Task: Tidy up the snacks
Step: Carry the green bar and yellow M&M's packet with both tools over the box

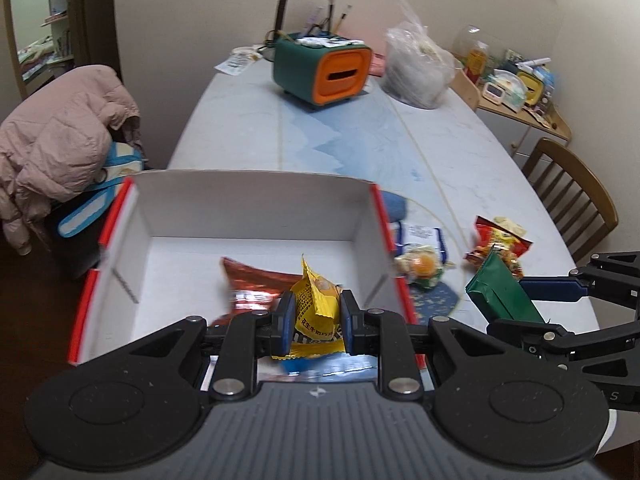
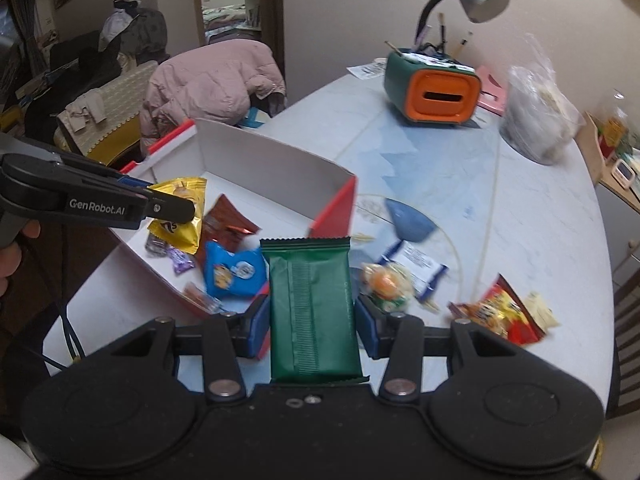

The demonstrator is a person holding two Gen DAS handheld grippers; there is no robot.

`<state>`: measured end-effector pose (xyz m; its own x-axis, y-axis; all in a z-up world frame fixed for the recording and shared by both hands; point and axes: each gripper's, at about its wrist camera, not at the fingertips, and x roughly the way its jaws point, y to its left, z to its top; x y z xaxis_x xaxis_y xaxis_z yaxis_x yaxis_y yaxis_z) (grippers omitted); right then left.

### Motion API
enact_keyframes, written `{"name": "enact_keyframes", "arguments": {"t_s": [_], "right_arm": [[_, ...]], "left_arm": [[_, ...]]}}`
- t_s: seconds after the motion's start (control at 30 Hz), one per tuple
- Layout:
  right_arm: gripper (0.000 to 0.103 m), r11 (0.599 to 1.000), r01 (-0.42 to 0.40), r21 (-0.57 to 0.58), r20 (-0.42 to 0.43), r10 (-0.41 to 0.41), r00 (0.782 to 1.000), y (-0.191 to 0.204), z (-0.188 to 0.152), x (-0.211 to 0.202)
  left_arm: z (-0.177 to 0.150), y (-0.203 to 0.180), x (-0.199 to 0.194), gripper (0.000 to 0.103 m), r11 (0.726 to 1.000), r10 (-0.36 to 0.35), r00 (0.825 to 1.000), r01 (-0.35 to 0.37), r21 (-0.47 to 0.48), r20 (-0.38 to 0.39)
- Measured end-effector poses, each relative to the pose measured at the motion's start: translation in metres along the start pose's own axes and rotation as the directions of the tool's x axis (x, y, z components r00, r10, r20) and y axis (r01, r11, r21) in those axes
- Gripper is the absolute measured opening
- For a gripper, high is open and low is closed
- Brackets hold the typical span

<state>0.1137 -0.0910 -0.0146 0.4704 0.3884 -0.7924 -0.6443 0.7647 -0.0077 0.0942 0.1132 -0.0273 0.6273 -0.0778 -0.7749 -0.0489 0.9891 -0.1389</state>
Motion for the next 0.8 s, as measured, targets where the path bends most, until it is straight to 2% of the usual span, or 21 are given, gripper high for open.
{"name": "enact_keyframes", "arguments": {"t_s": [0.4, 0.8], "right_arm": [[0.045, 0.999, 0.013, -0.035, -0.038, -0.014, 0.999, 0.042, 0.029, 0.051], [0.045, 0.996, 0.057, -0.075, -0.099, -0.064, 0.993, 0.06, 0.061, 0.112]], "left_arm": [[0.003, 0.062, 0.007, 0.022, 0.998, 0.058, 0.998, -0.058, -0.024, -0.025], [0.022, 0.101, 0.052, 0.022, 0.994, 0.106, 0.989, -0.108, -0.016, -0.105]]}}
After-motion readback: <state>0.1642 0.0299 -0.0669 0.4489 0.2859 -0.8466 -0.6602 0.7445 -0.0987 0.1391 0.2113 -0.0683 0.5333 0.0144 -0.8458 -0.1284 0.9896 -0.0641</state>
